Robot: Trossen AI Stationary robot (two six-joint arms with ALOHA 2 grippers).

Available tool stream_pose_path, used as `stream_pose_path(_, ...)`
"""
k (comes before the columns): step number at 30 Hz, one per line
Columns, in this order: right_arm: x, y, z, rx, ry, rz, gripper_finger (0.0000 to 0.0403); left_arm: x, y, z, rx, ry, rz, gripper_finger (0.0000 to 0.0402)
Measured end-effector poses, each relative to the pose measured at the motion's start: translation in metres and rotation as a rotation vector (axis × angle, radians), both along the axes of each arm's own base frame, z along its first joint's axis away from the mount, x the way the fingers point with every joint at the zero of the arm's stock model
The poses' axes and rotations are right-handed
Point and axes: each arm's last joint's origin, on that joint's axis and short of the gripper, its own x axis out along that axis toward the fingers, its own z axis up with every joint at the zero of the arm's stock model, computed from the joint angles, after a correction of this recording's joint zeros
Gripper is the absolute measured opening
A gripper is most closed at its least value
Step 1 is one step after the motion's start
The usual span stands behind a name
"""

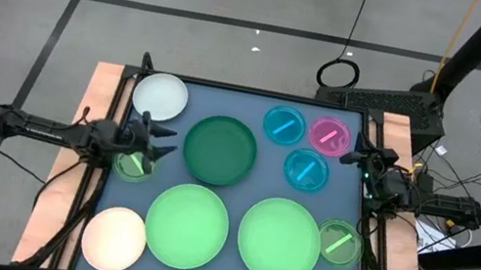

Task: Stack plastic plates
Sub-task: Stack the left green plate on top of the dark green plate

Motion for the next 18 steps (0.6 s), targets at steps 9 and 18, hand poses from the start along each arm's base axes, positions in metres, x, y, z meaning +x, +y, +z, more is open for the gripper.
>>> stream_pose_path(9, 0.008, 0.005, 0.01, -0.087, -0.029, 0.35, 0.0031, -0.001, 0.0, 0.018, -0.197, -0.236, -0.015, 0.0225)
stream_pose_path(18, 0.021, 0.012, 0.027, -0.251, -0.086, 0.621, 0.0031, -0.003, 0.002, 0.024, -0.211, -0.309, 0.041, 0.0225)
